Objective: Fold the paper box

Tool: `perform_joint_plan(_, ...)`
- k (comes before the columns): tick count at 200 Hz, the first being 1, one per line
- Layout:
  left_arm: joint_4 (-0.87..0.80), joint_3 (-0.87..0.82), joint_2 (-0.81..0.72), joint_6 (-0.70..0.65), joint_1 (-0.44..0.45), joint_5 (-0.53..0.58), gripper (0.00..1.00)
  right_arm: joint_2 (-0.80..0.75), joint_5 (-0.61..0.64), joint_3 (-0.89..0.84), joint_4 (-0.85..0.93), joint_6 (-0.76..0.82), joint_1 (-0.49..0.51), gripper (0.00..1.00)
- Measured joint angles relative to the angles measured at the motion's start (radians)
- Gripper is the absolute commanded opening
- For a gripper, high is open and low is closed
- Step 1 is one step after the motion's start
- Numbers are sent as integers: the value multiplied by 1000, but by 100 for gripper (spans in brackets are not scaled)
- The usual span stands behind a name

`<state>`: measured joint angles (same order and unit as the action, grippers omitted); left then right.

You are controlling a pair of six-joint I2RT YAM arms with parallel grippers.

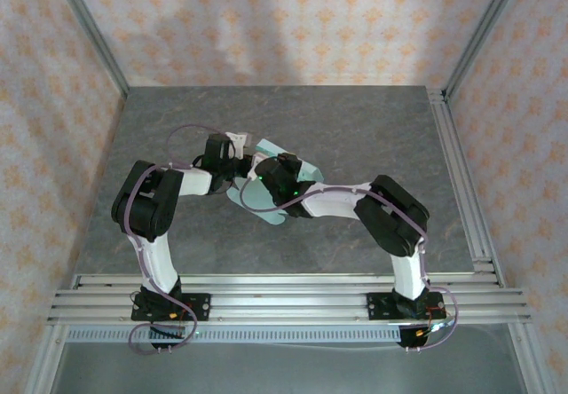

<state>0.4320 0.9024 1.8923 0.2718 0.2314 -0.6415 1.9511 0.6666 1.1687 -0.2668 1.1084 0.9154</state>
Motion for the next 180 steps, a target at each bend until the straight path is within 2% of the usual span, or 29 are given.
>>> perform_joint_plan(63,10,-3,0,34,-18,-9,43,23,18,-36,-141,104,3,0)
perform_joint_plan(120,13,-8,-1,16,-23,-12,53,24,0,-36,-143,113,7,0)
perform_joint_plan(158,13,-8,-1,15,-29,-12,52,27,0,-36,-156,130,7,0)
perform_joint_plan(180,14,-8,-1,15,-34,-12,51,57,16,-38,-232,183,7,0)
